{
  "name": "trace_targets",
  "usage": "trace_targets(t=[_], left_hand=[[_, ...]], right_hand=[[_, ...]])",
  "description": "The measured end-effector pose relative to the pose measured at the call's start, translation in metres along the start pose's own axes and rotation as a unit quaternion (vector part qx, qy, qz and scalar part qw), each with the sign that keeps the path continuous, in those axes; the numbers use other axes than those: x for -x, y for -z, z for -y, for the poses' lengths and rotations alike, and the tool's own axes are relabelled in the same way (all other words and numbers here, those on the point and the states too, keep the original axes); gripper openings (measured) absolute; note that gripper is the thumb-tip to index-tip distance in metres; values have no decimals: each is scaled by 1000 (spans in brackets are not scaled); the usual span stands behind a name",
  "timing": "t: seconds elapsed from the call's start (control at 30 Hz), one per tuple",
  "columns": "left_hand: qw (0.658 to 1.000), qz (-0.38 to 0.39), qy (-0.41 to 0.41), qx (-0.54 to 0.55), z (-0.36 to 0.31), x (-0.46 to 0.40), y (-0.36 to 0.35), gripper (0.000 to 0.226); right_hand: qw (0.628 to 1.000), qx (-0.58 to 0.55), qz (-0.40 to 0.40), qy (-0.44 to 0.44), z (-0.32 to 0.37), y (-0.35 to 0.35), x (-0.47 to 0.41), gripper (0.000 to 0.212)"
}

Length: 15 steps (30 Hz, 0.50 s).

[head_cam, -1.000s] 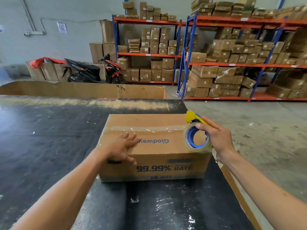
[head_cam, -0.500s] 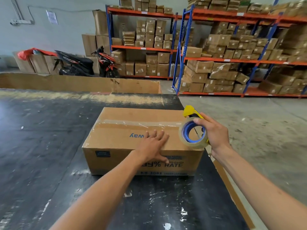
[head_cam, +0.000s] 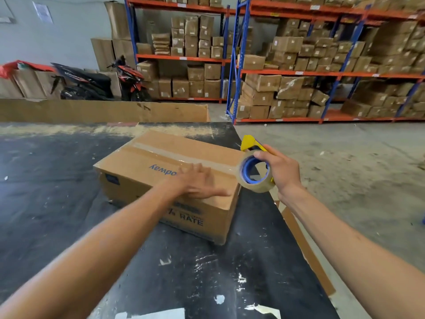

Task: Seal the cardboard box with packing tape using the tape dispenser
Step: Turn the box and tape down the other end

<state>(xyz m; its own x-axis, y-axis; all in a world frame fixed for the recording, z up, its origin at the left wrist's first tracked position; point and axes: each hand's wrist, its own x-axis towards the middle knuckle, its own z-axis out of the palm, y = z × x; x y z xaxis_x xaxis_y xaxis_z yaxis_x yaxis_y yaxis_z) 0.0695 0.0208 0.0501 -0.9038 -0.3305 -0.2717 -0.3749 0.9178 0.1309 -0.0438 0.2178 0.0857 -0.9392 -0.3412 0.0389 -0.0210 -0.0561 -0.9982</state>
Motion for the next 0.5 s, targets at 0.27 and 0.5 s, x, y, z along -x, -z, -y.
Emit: trace_targets(t=[0.27, 0.5], left_hand=[[993, -119, -9, 2, -35, -20, -55, 87], [982, 34, -156, 98, 67, 34, -21, 92]], right_hand=[[1000, -2, 29, -2, -11, -22, -11, 50], [999, -20, 40, 5, -16, -31, -15, 51]])
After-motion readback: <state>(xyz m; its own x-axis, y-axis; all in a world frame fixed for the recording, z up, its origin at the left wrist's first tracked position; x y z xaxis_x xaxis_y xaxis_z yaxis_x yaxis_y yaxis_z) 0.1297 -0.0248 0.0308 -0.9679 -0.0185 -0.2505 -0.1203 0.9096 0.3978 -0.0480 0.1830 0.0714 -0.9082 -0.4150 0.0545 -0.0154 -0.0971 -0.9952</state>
